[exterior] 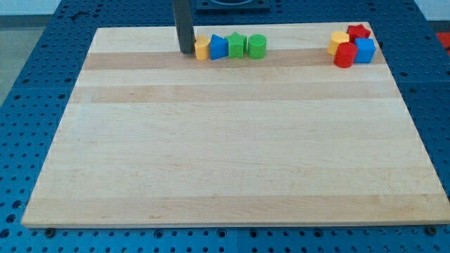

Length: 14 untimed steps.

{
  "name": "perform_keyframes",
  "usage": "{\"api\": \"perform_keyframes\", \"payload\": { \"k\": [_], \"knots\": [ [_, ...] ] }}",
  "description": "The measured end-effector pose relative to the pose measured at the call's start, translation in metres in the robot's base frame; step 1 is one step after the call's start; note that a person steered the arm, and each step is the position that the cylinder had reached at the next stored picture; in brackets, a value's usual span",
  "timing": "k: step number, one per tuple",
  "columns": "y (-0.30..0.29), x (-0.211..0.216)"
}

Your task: Push the red star along with yellow hexagon slightly left

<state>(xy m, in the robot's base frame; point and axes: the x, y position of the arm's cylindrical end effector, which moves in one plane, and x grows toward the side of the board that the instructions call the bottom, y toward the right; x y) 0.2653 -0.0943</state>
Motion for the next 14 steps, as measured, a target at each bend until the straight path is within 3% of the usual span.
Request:
{"api": "perform_keyframes", "payload": {
  "k": [1, 2, 3, 5, 7, 9, 10, 11, 14],
  "knots": [
    [0.000, 0.031],
    [0.000, 0.106],
    [0.027, 0.129],
    [0.171, 0.140],
    [0.300, 0.132],
    [0.363, 0.118],
    [0.410, 0.079],
    [0.415, 0.078],
    [0.429, -0.045]
  ]
}}
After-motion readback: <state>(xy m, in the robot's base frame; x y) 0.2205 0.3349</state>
